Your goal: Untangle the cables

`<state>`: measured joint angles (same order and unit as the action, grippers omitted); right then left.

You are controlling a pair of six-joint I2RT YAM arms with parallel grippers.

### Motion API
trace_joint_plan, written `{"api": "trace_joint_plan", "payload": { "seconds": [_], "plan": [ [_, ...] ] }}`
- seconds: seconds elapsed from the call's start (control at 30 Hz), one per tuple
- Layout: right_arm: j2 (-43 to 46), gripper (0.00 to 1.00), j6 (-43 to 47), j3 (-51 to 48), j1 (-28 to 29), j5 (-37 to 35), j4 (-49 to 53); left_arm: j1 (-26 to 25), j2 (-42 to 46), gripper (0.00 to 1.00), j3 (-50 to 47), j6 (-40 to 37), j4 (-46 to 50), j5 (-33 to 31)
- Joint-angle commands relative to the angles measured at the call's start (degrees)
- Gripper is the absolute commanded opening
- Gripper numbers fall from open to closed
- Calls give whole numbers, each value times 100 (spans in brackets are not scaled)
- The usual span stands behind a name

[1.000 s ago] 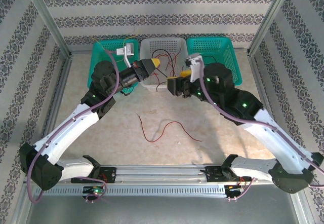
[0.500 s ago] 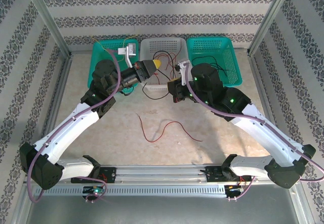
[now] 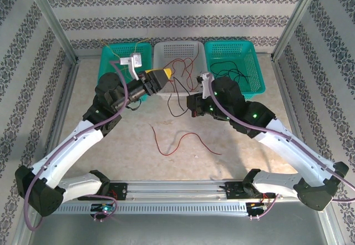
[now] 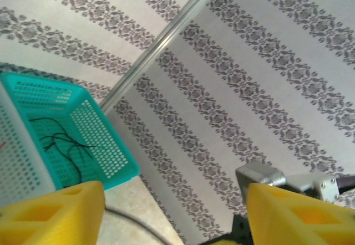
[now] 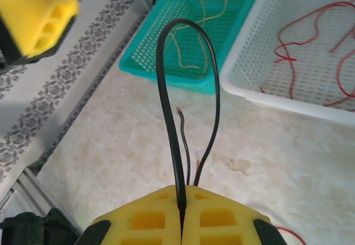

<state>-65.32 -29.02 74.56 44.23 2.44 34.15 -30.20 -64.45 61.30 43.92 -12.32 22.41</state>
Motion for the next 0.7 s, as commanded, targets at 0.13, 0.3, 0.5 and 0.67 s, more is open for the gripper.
{"api": "trace_joint_plan", "payload": {
  "seconds": [0.13,0.3,0.5,0.67],
  "plan": [
    [116,0,-162,525,-1043,152,516,66,578,65,-418,-884,1438,-411],
    [-453,0,2,1174,-2092,430,815,66,644,64,-534,-1087,2649,-702],
    [-1628,0,-56,1924,-3284,827,830,55,387,57,-558,-1388,3589,-442],
    [-2884,0,-53,2813,-3857,852,936,-41,95,54,-596,-1694,3869,-203]
  ]
}}
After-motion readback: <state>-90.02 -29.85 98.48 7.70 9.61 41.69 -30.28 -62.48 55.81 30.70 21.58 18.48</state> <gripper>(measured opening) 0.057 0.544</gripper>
